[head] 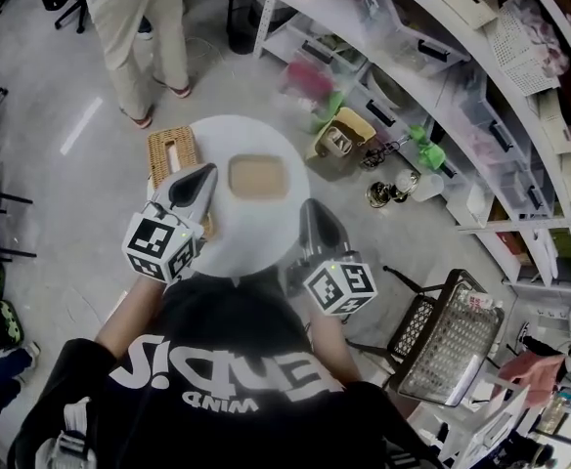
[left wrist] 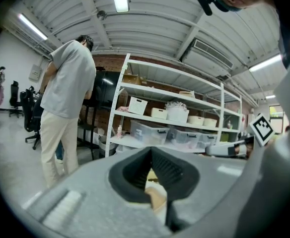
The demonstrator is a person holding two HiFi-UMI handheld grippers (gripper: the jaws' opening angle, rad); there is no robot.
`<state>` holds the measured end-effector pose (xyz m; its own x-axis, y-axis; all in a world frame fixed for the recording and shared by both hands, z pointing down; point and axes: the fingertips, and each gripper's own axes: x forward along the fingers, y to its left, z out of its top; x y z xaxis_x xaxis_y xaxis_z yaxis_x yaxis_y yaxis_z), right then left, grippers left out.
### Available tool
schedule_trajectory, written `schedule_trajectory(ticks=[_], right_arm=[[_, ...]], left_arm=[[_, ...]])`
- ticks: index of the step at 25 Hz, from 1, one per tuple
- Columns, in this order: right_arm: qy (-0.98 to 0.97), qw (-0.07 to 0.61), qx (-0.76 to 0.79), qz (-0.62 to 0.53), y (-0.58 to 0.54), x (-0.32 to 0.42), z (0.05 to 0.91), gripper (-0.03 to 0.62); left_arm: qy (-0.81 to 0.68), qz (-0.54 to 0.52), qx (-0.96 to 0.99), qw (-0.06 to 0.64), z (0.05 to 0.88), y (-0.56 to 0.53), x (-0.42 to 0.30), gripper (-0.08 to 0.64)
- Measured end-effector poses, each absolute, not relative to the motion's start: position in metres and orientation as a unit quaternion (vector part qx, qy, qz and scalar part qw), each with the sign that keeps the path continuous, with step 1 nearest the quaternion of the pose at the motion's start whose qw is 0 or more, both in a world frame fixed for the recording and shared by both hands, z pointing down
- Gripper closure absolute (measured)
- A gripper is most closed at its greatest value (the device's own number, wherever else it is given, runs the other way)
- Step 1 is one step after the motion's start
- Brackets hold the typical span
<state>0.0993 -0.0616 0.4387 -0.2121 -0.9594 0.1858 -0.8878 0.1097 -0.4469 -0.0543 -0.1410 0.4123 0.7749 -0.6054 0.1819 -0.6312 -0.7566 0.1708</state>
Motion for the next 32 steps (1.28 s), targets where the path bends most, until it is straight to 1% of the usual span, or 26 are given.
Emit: schedule_trajectory(ticks=[7, 8, 11, 13, 17, 19, 24, 32], right_arm=[[0.759, 0.069, -0.605, -0.231, -0.087, 0.117, 0.432, 0.592], [0.762, 0.068, -0.601, -0.232, -0.090, 0.117, 0.431, 0.592], [0.767, 0.067, -0.593, -0.234, -0.100, 0.118, 0.431, 0.592], [0.770, 0.067, -0.589, -0.237, -0.105, 0.119, 0.433, 0.592], [0.771, 0.066, -0.584, -0.243, -0.112, 0.121, 0.438, 0.592], [0.771, 0.066, -0.584, -0.246, -0.116, 0.124, 0.441, 0.592], [0.772, 0.064, -0.580, -0.253, -0.124, 0.133, 0.447, 0.592], [0.772, 0.057, -0.575, -0.264, -0.143, 0.140, 0.460, 0.592]], left_arm=[[-0.360, 0.050, 0.925, 0.115, 0.410, -0.157, -0.047, 0.551], [-0.361, 0.050, 0.924, 0.118, 0.409, -0.160, -0.047, 0.509], [-0.360, 0.049, 0.923, 0.130, 0.409, -0.171, -0.044, 0.486], [-0.359, 0.050, 0.921, 0.140, 0.413, -0.179, -0.041, 0.443], [-0.358, 0.051, 0.915, 0.177, 0.428, -0.198, -0.036, 0.313], [-0.359, 0.056, 0.913, 0.187, 0.437, -0.207, -0.032, 0.273], [-0.359, 0.087, 0.904, 0.216, 0.474, -0.229, -0.018, 0.245], [-0.350, 0.148, 0.890, 0.252, 0.539, -0.257, 0.001, 0.245]])
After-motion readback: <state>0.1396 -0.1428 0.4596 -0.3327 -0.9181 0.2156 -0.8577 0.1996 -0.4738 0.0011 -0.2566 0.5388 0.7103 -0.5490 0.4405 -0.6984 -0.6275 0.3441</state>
